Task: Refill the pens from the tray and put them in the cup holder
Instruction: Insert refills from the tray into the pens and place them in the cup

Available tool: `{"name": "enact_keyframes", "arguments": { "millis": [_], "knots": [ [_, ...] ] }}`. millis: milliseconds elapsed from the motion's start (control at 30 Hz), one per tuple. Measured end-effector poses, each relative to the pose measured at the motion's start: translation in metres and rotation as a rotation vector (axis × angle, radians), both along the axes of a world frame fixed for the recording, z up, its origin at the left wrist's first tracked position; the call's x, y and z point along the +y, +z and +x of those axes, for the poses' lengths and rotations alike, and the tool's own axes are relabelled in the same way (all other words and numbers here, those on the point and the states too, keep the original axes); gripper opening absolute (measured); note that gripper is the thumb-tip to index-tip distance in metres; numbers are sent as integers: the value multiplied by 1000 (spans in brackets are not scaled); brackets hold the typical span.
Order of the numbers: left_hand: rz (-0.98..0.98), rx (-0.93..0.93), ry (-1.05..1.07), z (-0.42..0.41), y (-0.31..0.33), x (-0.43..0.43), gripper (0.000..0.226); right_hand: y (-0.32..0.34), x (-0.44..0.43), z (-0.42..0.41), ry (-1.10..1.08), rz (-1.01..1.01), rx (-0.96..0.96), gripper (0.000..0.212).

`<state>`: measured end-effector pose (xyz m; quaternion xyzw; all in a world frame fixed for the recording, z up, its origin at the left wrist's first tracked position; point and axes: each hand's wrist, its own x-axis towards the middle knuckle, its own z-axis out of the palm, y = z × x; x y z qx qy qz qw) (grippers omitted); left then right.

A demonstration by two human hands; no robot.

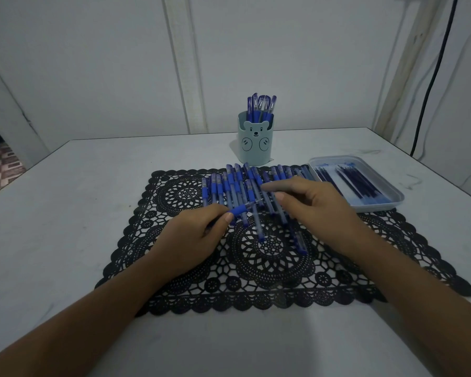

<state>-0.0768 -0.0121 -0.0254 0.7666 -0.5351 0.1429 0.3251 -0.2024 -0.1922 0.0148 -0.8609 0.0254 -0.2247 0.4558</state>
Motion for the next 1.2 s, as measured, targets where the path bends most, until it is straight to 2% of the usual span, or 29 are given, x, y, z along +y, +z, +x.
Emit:
{"name": "enact_keyframes", "arguments": {
  "millis": [67, 233, 500, 667, 700, 800, 833, 900, 967, 1000, 1133, 1200],
  "knots": [
    [-3, 0, -1, 0, 0, 0, 38, -2, 1, 1, -4, -51, -4, 28],
    [-1, -17, -7, -2, 1, -1, 39, -5, 1, 3, -6, 81, -47, 14],
    [30, -53, -14, -4, 3, 0, 39, -9, 6, 4, 16, 46, -33, 15],
    [60, -93, -13, -6, 4, 0, 38, -11, 6, 4, 18, -86, 26, 7],
    [70, -100, -17, -6, 4, 0, 39, -12, 8, 4, 9, -114, 32, 10],
    [113, -136, -19, -8, 3, 0, 40, -15, 12, 3, -26, -238, 1, 40],
    [119, -141, -15, -8, 3, 0, 41, -16, 13, 3, -29, -249, -10, 44],
    [111, -115, -12, -8, 3, -1, 41, -13, 13, 2, -13, -238, 9, 33],
    [87, -73, -8, -7, 3, -1, 41, -10, 10, 2, 35, -224, 69, 7],
    [81, -64, -5, -6, 3, -2, 41, -9, 8, 1, 47, -239, 88, 5],
    [104, -94, -13, -6, 3, -1, 39, -10, 8, 2, 6, -283, 94, 24],
    [107, -92, -13, -7, 2, -1, 40, -10, 9, 2, 3, -287, 100, 21]
  ]
}}
